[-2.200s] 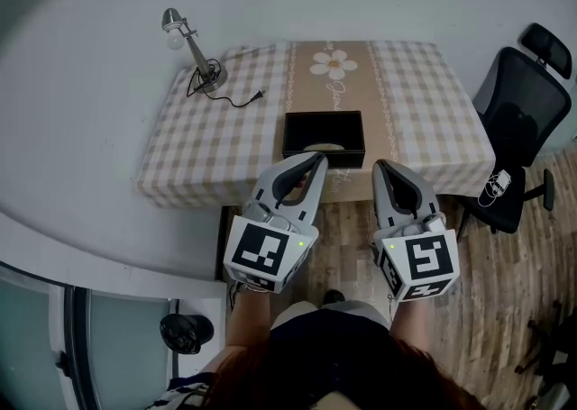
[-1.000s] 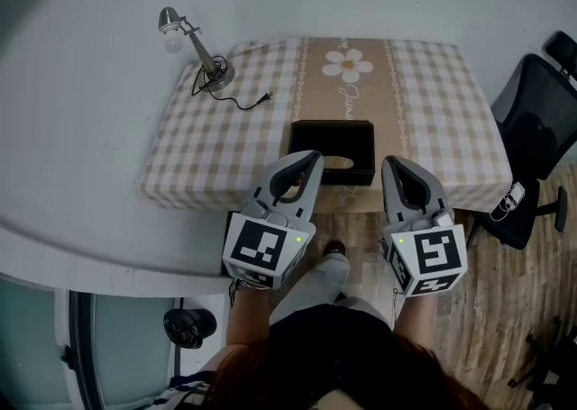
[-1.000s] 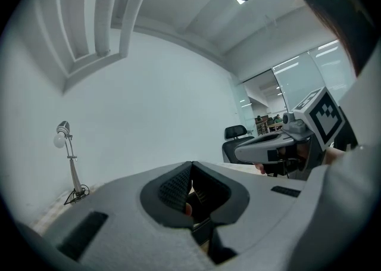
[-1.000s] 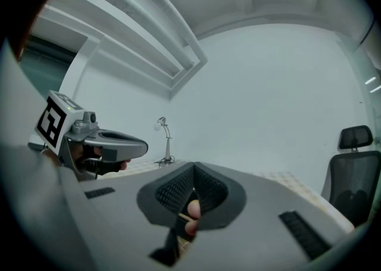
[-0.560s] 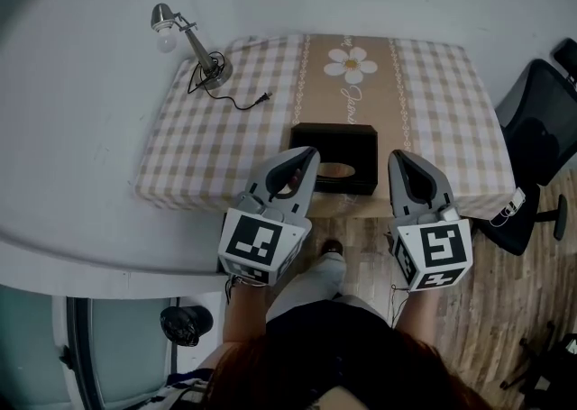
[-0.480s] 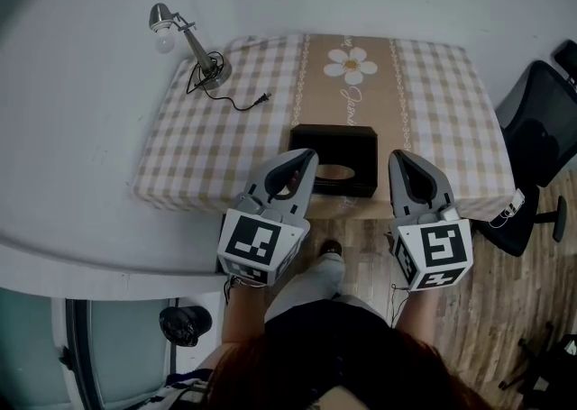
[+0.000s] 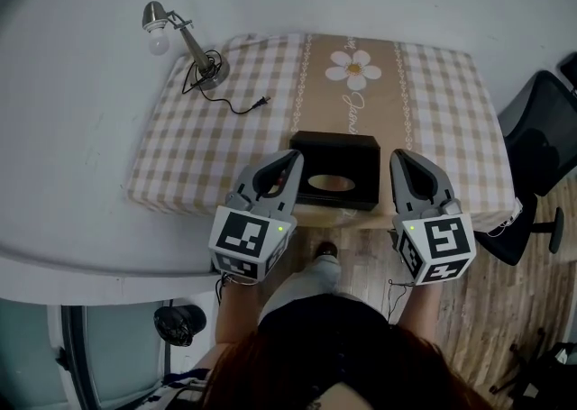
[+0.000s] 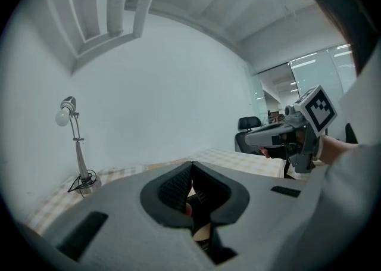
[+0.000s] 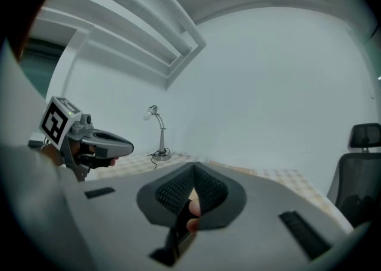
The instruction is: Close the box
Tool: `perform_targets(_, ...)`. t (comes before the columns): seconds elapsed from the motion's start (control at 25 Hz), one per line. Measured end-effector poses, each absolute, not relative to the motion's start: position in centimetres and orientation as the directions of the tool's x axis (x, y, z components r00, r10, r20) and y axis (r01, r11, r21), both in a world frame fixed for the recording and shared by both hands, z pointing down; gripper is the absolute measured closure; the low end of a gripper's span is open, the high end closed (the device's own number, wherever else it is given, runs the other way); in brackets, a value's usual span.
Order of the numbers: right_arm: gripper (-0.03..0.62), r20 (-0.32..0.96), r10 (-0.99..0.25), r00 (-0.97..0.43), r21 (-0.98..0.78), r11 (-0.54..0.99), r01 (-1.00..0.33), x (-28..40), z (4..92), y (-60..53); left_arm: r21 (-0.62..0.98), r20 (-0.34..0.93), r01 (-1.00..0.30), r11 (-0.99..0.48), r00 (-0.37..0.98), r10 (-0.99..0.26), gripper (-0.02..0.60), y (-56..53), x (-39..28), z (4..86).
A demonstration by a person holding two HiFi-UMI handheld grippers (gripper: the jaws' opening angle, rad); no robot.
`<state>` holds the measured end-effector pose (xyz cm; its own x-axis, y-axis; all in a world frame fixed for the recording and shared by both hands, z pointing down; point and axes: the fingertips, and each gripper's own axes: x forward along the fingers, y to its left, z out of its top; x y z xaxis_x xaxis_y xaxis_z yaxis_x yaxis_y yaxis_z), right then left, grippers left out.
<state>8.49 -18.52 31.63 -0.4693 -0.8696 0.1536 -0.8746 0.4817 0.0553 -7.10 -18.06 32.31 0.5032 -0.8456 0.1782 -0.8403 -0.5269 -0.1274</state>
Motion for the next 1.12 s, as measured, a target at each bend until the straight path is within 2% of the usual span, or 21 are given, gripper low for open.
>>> perform_targets(0.76,0.577,0.326,-0.843,-0.428,0.099,0.481,-0.871,10.2,37.4,-24.2,-0.030,0.296,-0.881,-0.473,0.444,-0.846,0.554,-23.2,-11.3,37.5)
perform_targets(1.12,0.577,0.415,-0.808,-0.419,0.050,0.480,-0.876,10.4,40.6,-25.8,0.007,0.344,-0.882,-0.471,0.444,-0.827,0.554,-25.0,-12.3,39.6)
